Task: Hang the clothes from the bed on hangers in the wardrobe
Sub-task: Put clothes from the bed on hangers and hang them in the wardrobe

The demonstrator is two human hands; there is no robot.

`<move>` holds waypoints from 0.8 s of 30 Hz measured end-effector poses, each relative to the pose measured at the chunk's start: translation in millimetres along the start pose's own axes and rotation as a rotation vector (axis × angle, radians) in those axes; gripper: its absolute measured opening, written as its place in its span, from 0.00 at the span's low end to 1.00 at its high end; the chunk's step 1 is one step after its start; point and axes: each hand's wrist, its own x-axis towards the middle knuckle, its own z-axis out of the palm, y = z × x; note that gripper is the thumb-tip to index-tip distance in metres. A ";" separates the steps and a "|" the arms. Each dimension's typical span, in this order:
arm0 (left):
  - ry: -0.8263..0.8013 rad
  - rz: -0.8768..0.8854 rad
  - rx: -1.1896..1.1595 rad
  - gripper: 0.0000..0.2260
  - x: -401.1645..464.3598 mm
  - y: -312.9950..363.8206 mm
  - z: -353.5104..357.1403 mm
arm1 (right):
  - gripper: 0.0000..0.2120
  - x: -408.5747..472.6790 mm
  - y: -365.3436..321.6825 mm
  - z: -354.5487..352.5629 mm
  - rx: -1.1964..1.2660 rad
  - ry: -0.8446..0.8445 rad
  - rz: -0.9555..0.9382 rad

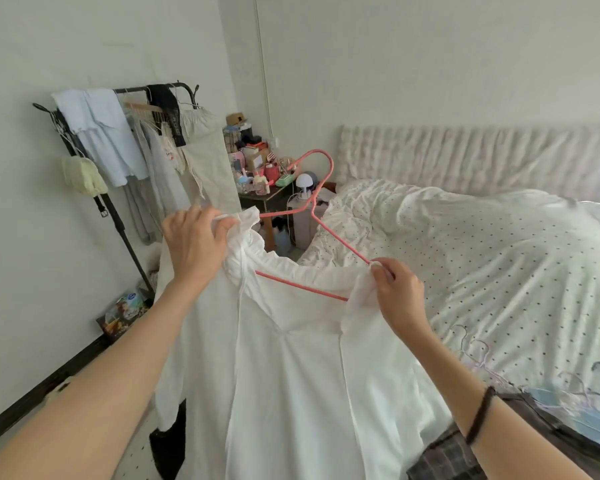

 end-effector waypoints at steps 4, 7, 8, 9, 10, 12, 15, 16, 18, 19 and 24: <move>-0.026 -0.014 0.072 0.13 43.6 -9.2 42.9 | 0.10 57.6 6.0 31.1 -0.004 -0.028 -0.043; -0.001 -0.006 0.109 0.14 77.7 -16.0 77.1 | 0.09 102.7 10.7 56.2 0.009 -0.036 -0.047; 0.000 0.009 0.118 0.14 85.5 -17.1 89.9 | 0.09 115.8 16.2 64.7 0.009 -0.041 -0.042; -0.012 0.023 0.126 0.14 90.7 -18.7 103.4 | 0.09 126.6 23.4 73.1 0.003 -0.045 -0.033; -0.037 0.032 0.129 0.14 92.5 -20.7 118.1 | 0.09 135.1 32.9 81.6 -0.008 -0.048 -0.017; -0.117 0.032 0.121 0.13 87.0 -28.4 153.5 | 0.09 145.8 58.1 99.9 -0.034 -0.070 0.026; -0.255 -0.004 0.066 0.13 56.7 -45.5 220.9 | 0.09 150.7 110.6 131.8 -0.076 -0.114 0.092; -0.313 -0.027 0.051 0.13 42.8 -50.4 244.5 | 0.09 150.5 129.6 142.2 -0.096 -0.129 0.114; -0.447 -0.065 0.052 0.15 13.1 -58.8 292.5 | 0.10 147.3 168.2 161.2 -0.144 -0.158 0.168; -0.514 -0.075 0.064 0.15 -1.8 -62.3 315.5 | 0.10 144.7 187.3 169.7 -0.172 -0.174 0.199; -0.706 -0.089 0.074 0.17 -71.3 -73.3 408.0 | 0.09 136.9 272.5 207.8 -0.298 -0.205 0.299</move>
